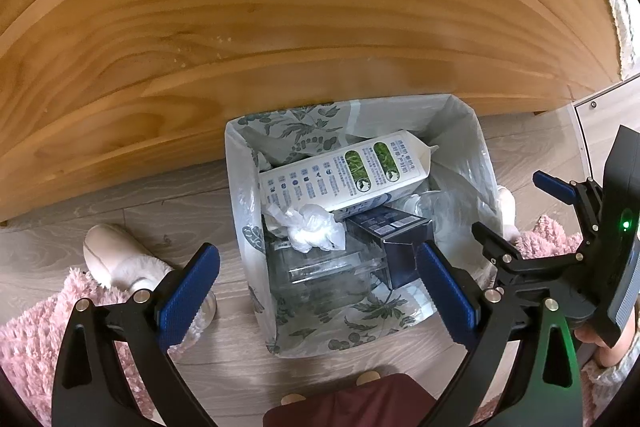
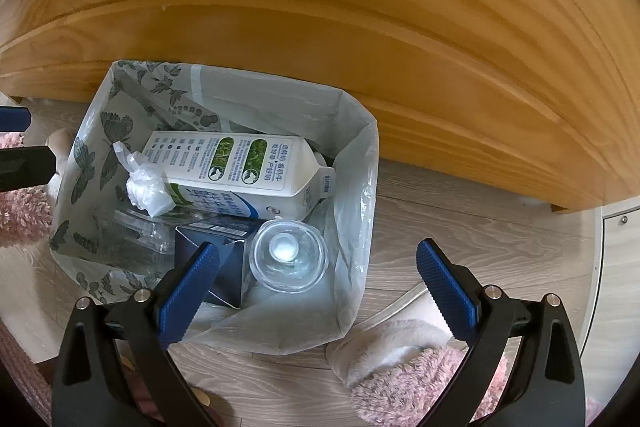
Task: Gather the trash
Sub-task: 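Raise both tools from the bin and turn toward the bed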
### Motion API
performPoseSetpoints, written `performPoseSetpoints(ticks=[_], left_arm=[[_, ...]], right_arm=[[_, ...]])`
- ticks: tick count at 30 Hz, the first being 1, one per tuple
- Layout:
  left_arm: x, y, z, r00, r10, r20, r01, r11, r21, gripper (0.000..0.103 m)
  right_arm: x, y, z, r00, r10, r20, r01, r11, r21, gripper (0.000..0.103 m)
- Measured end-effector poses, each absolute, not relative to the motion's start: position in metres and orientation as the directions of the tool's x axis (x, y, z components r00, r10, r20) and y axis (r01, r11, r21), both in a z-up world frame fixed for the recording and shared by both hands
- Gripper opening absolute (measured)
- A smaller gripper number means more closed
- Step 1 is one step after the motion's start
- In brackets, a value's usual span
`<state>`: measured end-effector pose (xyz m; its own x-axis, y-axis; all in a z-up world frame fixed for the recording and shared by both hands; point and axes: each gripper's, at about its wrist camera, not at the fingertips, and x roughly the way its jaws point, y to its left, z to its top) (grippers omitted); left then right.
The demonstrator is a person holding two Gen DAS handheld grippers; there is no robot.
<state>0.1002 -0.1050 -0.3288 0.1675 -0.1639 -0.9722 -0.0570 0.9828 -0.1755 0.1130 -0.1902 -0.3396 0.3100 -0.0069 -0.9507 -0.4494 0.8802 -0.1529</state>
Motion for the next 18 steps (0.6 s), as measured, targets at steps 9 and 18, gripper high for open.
performPoseSetpoints(ticks=[9,18], left_arm=[[0.101,-0.111,-0.318,0.205,-0.163,-0.965,-0.020,0.985,-0.171,0.095],[0.100,-0.112,-0.292,0.337,-0.153,-0.929,0.003,0.987,-0.162,0.095]], right_arm=[[0.113,-0.193,-0.323,0.371,0.019,-0.929,-0.430,0.890,-0.153,0.095],[0.110,-0.191,-0.303,0.450,0.054,-0.892,-0.419,0.895,-0.156,0.095]])
